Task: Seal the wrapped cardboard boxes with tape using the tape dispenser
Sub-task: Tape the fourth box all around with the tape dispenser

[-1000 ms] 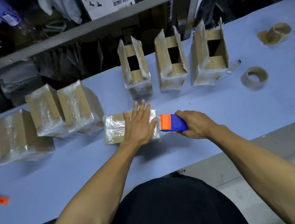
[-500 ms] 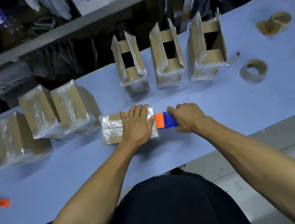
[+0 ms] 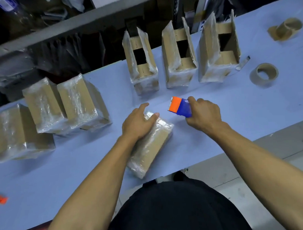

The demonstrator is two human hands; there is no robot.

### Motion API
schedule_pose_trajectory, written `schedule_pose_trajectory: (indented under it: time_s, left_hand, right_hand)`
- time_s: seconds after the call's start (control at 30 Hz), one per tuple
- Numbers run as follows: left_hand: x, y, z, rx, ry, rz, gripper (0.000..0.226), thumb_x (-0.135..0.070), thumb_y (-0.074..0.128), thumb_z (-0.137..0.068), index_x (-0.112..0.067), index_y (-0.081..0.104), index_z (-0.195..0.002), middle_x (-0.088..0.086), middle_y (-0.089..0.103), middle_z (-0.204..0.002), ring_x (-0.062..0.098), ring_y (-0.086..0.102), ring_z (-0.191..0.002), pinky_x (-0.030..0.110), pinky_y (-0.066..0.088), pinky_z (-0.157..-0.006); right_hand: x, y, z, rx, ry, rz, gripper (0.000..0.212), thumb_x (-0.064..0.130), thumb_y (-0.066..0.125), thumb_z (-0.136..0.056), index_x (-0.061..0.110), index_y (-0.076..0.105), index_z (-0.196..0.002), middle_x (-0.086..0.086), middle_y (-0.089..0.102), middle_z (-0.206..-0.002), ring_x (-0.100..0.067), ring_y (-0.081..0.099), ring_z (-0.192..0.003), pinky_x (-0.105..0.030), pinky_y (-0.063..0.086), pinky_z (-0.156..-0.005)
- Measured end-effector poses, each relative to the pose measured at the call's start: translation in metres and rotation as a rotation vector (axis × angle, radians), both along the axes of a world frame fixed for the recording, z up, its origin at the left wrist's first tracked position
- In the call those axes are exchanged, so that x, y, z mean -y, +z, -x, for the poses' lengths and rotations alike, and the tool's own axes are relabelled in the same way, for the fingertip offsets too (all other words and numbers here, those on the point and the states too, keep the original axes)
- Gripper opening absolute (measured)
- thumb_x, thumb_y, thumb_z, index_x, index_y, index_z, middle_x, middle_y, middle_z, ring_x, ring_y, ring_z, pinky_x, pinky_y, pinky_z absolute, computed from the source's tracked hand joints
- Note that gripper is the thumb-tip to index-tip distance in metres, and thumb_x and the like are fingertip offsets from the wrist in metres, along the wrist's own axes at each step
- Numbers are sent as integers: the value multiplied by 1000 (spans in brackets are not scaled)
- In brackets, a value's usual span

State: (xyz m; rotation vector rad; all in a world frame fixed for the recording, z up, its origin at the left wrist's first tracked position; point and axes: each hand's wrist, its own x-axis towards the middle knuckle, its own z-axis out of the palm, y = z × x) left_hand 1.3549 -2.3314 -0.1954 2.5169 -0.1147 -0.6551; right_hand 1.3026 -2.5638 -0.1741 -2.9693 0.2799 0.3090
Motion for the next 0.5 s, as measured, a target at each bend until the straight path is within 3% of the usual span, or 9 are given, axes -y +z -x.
schedule_pose_trajectory:
  time_s: [0.07,0.13,0.2,0.3,0.4,0.43,0.5]
  left_hand:
    - [-8,-1,10,-192,209,337,33,-50,59,-95,-40,59,-126,0,59,-129,17,58,-115,28,44,-93]
    - [-5,-5,27,-257,445,564,5,-41,64,-95,-37,66,-97,-3,67,-106,15,63,-90,21,49,-75]
    - [4,-7,42,-204,615,630,13,-40,68,-92,-28,64,-87,-5,66,-87,17,58,-76,27,51,-69]
    - [12,-5,51,-161,687,595,20,-44,70,-90,-25,64,-94,-3,67,-95,18,61,-83,41,54,-83]
    - [5,6,47,-27,516,414,40,-42,67,-92,-22,59,-126,-3,60,-132,17,56,-119,35,45,-103]
    - [3,13,43,78,467,391,43,-39,65,-95,-19,57,-132,-2,57,-137,15,52,-126,31,41,-106]
    - [2,34,31,190,407,483,28,-38,57,-100,-22,64,-122,-8,63,-125,6,57,-117,28,44,-100]
  right_hand:
    - [4,3,1,62,-88,-131,37,31,68,-77,17,50,-106,-5,59,-84,-28,48,-68,-28,31,-55]
    - [2,8,4,108,-149,-245,37,42,68,-78,21,51,-103,1,61,-82,-27,54,-70,-29,37,-55]
    - [-2,12,8,141,-132,-312,38,46,68,-78,24,52,-104,4,62,-82,-24,57,-71,-30,42,-57]
    - [-7,23,12,161,-14,-323,43,40,71,-76,25,53,-112,3,64,-89,-24,60,-77,-32,46,-61]
    - [-8,33,13,185,103,-313,48,36,74,-75,25,54,-117,1,64,-94,-24,59,-82,-31,45,-62]
    - [-8,37,14,198,128,-315,47,35,74,-75,25,54,-117,2,64,-94,-23,59,-82,-30,43,-62]
    - [-7,43,14,226,166,-328,45,35,74,-75,27,54,-115,5,64,-95,-21,58,-84,-30,44,-63]
